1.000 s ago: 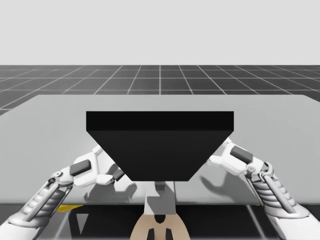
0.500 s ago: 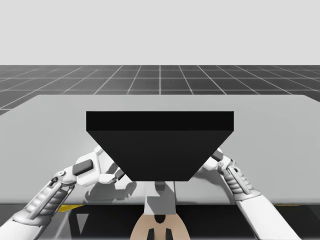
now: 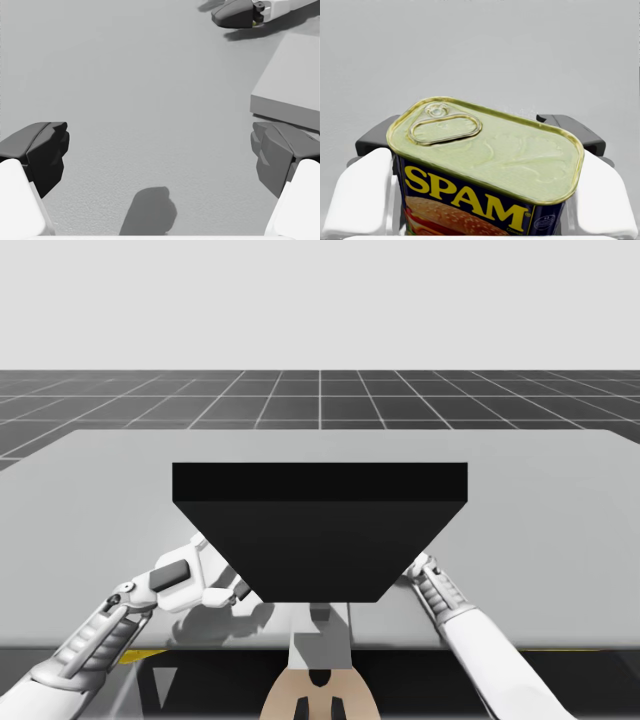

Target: Reach around the screen and pick up the object behind it.

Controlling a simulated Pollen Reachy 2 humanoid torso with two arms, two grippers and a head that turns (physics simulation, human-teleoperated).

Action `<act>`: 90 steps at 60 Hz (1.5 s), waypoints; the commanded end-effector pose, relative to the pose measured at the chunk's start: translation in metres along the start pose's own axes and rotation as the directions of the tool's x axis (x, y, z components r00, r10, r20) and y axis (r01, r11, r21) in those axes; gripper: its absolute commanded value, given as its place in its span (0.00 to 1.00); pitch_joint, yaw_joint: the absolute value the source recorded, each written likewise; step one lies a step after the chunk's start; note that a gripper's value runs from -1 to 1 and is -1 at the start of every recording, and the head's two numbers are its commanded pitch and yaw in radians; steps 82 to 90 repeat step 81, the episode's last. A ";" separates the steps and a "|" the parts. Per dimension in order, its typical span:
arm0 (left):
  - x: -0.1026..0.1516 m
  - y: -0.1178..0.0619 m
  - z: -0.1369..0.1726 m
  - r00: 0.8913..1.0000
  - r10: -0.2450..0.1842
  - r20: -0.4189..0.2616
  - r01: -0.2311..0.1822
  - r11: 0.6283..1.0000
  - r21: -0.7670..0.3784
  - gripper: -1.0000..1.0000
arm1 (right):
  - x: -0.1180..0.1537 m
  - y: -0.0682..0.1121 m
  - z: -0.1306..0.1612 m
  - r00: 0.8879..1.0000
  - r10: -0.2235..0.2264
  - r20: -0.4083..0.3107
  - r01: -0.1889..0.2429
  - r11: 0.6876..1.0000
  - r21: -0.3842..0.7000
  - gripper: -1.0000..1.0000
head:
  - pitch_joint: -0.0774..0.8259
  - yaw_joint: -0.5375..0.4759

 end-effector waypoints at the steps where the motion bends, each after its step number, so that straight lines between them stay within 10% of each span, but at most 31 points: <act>1: -0.001 0.000 0.000 1.000 -0.009 -0.002 0.009 1.000 0.005 0.00 | 0.001 -0.002 0.003 1.000 0.016 0.009 -0.016 0.999 -0.028 1.00 | 0.25 0.43; 22: 0.000 0.003 0.002 1.000 -0.005 0.006 0.005 1.000 0.024 0.00 | 0.034 -0.028 0.050 0.999 0.047 0.022 -0.043 0.988 -0.150 1.00 | 0.24 0.43; 50: 0.002 0.011 0.006 0.999 0.006 0.032 -0.008 0.998 0.063 0.00 | 0.080 -0.091 0.124 0.987 0.132 0.092 -0.078 0.895 -0.439 1.00 | 0.23 0.44; 66: 0.002 0.014 0.008 0.999 0.009 0.040 -0.012 0.997 0.078 0.00 | 0.163 -0.106 0.138 0.943 0.271 0.195 -0.133 0.840 -0.526 1.00 | 0.22 0.44; 81: 0.002 0.015 0.009 0.999 0.006 0.040 -0.010 0.997 0.079 0.00 | 0.244 -0.095 0.139 0.877 0.396 0.272 -0.176 0.792 -0.585 1.00 | 0.22 0.44; 90: 0.002 0.015 0.009 0.999 0.006 0.040 -0.010 0.997 0.079 0.00 | 0.244 -0.095 0.139 0.877 0.396 0.272 -0.176 0.792 -0.585 1.00 | 0.22 0.44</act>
